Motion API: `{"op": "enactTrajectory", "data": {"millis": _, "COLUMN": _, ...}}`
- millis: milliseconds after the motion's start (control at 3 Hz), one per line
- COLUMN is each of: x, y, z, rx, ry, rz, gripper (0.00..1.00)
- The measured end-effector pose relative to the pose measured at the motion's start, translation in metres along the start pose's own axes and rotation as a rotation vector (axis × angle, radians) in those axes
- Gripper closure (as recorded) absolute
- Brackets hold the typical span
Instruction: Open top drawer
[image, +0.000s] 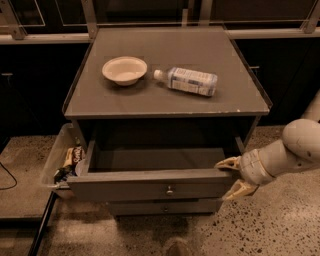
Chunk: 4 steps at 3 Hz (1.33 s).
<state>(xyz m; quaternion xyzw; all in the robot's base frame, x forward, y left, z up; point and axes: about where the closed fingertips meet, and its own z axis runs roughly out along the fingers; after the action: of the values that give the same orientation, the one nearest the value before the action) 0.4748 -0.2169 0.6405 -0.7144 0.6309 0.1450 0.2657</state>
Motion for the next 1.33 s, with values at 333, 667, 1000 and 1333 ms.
{"op": "enactTrajectory", "data": {"millis": 333, "x": -0.006, "y": 0.024, "z": -0.011, "rx": -0.016, "ry": 0.001, "rz": 0.011, "gripper": 0.61}}
{"op": "enactTrajectory", "data": {"millis": 667, "x": -0.017, "y": 0.043, "z": -0.022, "rx": -0.023, "ry": 0.012, "rz": 0.004, "gripper": 0.85}}
{"op": "enactTrajectory", "data": {"millis": 1000, "x": -0.023, "y": 0.055, "z": -0.028, "rx": -0.026, "ry": 0.012, "rz": 0.000, "gripper": 1.00}}
{"op": "enactTrajectory", "data": {"millis": 1333, "x": -0.022, "y": 0.055, "z": -0.027, "rx": -0.026, "ry": 0.012, "rz": 0.000, "gripper": 0.81}}
